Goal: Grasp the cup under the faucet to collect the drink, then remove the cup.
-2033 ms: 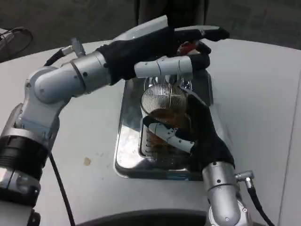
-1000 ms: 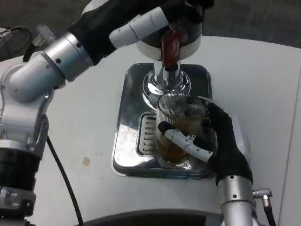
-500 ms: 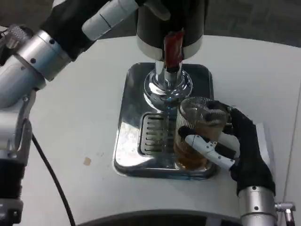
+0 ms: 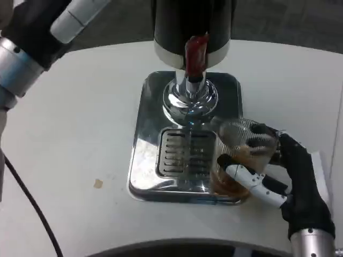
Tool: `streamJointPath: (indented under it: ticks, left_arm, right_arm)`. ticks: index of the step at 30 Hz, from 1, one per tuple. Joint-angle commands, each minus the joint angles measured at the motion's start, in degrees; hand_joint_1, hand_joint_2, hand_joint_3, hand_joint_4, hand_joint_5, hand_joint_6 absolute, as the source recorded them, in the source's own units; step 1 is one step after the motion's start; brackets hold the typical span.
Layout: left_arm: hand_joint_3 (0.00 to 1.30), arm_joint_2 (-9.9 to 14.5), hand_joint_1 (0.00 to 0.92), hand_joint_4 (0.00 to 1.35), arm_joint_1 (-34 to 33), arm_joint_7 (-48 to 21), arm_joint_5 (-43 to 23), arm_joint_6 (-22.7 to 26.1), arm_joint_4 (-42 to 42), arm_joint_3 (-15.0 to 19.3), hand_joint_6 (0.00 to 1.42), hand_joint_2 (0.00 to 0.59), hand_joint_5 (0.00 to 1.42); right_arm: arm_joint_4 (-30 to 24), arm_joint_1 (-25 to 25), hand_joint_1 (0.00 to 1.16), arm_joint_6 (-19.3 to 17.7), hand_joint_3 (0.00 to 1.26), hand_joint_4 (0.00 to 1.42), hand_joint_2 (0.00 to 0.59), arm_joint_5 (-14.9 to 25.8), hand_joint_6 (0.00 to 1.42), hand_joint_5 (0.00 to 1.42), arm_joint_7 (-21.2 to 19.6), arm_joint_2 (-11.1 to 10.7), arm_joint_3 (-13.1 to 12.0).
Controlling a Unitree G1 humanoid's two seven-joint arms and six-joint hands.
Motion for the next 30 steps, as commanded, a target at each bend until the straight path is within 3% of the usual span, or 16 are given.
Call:
streamJointPath:
  ticks: [1,8,15,30]
  left_arm:
    - [0.35,0.4,0.0,0.34,5.3,1.3,-2.0,3.5,-3.9,1.3,0.37,0.062,0.44]
    - [0.33,-1.5,0.0,0.34,17.7,5.7,-3.5,8.6,-10.9,3.5,0.36,0.063,0.44]
    - [0.32,-2.0,0.0,0.33,27.3,9.8,-1.7,9.8,-14.2,4.8,0.35,0.07,0.43]
    - [0.23,0.9,0.0,0.21,38.8,12.1,10.5,9.3,-20.2,1.4,0.19,0.07,0.26]
  right_arm:
    - [-4.4,1.9,0.73,-0.3,0.59,0.69,0.271,0.3,0.36,0.73,0.5,0.5,0.4]
    - [-8.0,3.9,0.74,0.1,0.6,0.7,0.262,-0.2,0.36,0.75,1.5,1.0,1.4]
    - [-12.1,6.5,0.75,0.5,0.62,0.71,0.261,-0.7,0.36,0.76,2.5,1.0,2.7]
    - [-21.1,14.2,0.75,-0.1,0.65,0.73,0.255,-2.7,0.36,0.8,4.7,0.8,6.8]
